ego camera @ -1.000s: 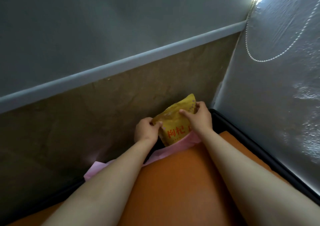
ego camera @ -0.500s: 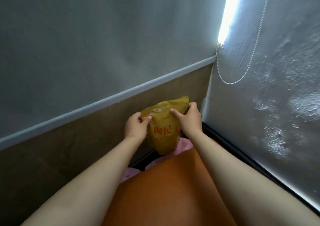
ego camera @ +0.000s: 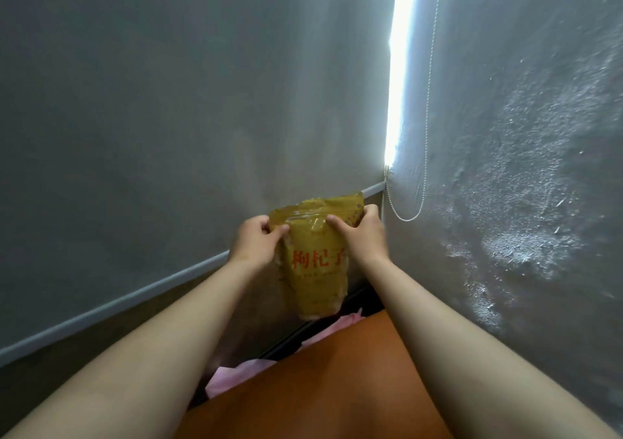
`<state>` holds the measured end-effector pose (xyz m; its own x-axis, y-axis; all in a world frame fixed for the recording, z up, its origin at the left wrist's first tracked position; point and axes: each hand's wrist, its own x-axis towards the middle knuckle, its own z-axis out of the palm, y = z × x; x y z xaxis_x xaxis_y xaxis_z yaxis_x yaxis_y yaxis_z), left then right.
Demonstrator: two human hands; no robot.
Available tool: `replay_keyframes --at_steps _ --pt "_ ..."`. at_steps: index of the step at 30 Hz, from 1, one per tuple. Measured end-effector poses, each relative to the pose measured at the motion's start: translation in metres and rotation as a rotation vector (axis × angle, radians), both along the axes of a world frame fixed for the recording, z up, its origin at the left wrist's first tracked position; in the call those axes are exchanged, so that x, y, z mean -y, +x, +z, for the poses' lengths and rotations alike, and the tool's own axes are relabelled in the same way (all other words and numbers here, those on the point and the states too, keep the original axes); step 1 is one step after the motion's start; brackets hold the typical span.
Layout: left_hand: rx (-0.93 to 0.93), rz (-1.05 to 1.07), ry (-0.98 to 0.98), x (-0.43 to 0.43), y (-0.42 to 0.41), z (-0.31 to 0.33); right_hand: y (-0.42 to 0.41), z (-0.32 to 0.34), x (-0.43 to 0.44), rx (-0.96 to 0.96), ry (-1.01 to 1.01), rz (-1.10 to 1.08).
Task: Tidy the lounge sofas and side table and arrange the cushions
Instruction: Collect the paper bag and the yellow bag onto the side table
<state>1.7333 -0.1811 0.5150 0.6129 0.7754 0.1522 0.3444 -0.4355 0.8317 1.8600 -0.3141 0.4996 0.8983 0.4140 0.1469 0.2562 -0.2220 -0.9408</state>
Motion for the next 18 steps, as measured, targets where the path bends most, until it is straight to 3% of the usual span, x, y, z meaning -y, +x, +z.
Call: replay_keyframes --at_steps 9,18 --pt "0.040 -0.138 0.002 0.045 -0.075 0.079 -0.073 0.071 0.061 0.061 0.072 0.005" --pt "0.101 -0.304 -0.033 0.110 -0.181 0.131 -0.178 0.126 0.130 0.198 0.015 -0.059"
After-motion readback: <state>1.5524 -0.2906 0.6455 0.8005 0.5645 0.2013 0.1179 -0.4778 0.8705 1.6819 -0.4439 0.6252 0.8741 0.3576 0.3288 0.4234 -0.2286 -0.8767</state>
